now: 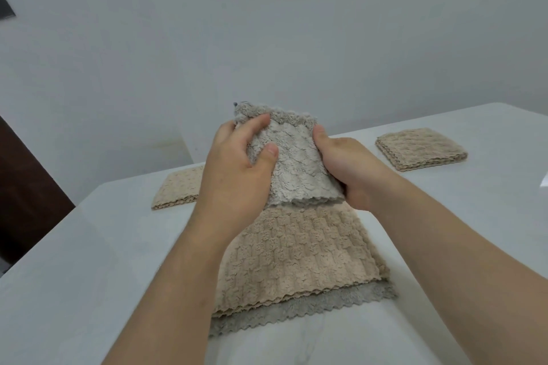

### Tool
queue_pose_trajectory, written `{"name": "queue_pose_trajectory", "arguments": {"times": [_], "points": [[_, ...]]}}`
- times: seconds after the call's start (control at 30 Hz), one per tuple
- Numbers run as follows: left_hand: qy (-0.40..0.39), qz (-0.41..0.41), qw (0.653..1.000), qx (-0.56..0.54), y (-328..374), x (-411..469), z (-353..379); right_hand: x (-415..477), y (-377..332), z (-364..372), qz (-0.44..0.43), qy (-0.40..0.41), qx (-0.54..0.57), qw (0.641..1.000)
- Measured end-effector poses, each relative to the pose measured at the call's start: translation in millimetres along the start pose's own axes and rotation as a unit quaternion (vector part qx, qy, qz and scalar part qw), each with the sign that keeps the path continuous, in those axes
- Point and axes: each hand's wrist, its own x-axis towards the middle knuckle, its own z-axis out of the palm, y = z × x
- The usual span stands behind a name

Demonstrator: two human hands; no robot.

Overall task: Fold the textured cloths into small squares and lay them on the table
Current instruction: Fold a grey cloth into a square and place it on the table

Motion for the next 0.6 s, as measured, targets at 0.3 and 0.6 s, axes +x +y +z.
{"name": "queue_pose_trajectory", "arguments": {"times": [0.3,0.6], "points": [[-0.017,-0.018,1.0,0.004,-14,5,3,3,6,-3,-0.179,0.139,-0.219,0.949],[-0.068,-0.32,0.881,-0.342,-26,12,9,0,12,-1,-0.206,0.145,-0.233,0.939]]}}
